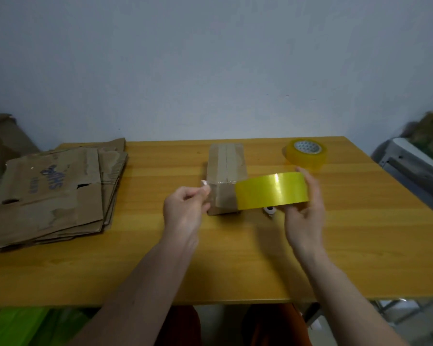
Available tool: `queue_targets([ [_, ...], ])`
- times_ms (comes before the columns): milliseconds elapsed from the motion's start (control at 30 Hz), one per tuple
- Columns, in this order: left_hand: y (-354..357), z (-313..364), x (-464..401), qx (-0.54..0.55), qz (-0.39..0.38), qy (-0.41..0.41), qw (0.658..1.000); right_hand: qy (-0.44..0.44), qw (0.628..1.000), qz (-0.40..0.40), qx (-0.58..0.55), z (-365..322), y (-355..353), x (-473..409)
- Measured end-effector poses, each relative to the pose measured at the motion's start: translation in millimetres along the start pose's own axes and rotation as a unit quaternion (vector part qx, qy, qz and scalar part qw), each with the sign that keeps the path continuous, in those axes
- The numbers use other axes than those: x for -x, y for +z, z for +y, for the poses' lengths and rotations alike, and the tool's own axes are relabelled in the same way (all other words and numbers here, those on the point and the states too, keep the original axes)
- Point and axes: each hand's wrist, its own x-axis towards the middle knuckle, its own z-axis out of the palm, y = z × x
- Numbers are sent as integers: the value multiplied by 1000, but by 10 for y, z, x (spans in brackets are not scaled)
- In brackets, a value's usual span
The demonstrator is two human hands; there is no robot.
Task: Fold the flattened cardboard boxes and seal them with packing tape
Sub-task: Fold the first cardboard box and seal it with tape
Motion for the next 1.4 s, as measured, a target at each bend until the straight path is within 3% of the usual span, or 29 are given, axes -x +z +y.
queue_targets([
  [67,-43,4,-53,-33,32,-5,999,-64,988,17,137,32,-147,-144],
  [167,-11,19,-132,-47,19,-34,998,-89,968,1,233,111,-237,-295],
  [500,236,97,-498,-37,29,-46,998,-100,921,-37,375,29,-147,-738],
  [667,232,-113,-661,-58,33,-90,994,-87,896,-68,430,125,-38,-835],
  [800,246,-243,-781,-24,42,-140,989,-63,904,-76,417,310,30,-836],
  [900,246,-301,-844,13,7,-193,981,-40,925,-76,371,431,16,-802],
  [1167,195,-382,-900,-61,-4,-230,971,-10,951,-74,301,562,71,-660],
  [1233,125,-415,-897,-132,54,-156,978,-19,950,-77,302,539,80,-650],
  [1300,65,-364,-872,-209,83,51,973,-28,947,-88,306,508,100,-644],
  [1367,26,-220,-835,-326,50,254,909,-26,944,-122,305,476,150,-613],
  [1400,14,-143,-819,-393,22,306,867,-23,943,-142,300,464,176,-590],
])
